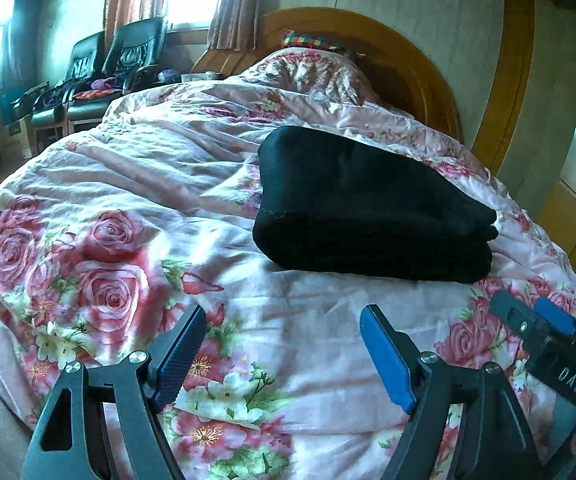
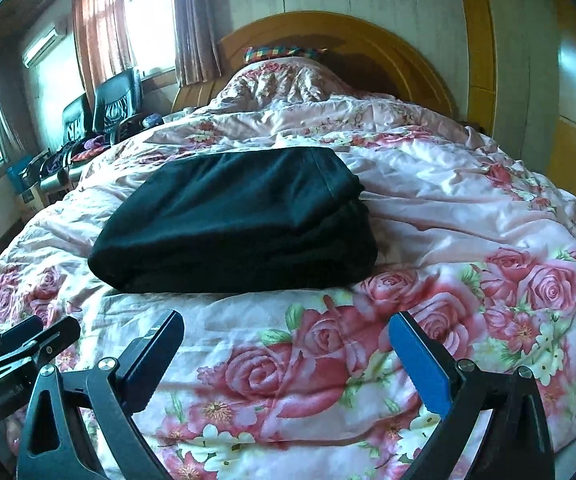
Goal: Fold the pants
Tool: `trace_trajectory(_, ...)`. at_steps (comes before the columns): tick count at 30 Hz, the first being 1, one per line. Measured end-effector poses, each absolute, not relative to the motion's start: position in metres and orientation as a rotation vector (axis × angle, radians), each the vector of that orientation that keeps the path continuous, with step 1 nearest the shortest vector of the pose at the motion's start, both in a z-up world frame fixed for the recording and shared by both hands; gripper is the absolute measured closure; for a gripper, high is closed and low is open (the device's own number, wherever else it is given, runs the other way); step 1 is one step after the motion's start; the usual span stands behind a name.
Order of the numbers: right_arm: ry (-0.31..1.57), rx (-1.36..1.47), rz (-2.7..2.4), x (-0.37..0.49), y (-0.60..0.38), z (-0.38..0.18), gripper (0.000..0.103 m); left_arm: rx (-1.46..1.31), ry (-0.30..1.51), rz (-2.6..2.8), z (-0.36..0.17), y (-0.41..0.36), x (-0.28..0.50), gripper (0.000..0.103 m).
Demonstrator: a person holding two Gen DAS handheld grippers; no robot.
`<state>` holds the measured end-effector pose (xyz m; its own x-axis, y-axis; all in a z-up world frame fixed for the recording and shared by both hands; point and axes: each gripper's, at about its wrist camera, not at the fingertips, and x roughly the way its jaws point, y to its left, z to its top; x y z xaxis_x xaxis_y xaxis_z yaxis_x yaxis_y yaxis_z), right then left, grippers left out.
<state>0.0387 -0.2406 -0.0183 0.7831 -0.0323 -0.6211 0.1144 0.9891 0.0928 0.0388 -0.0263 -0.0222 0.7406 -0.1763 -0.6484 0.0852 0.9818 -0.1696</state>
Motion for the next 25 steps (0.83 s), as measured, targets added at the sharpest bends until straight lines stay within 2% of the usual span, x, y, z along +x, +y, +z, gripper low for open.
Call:
trace_trajectory(20,0.702,0.147,-0.081,0.043,-0.247,-0.028,0.000,-0.061,0.706,-0.046,-0.023,-0.036,0.031,0.023)
trace_trajectory(25,0.709,0.154,-0.079,0.043,-0.247,-0.030,0.000,-0.047,0.691,-0.045,-0.022,-0.039,0.028,0.026)
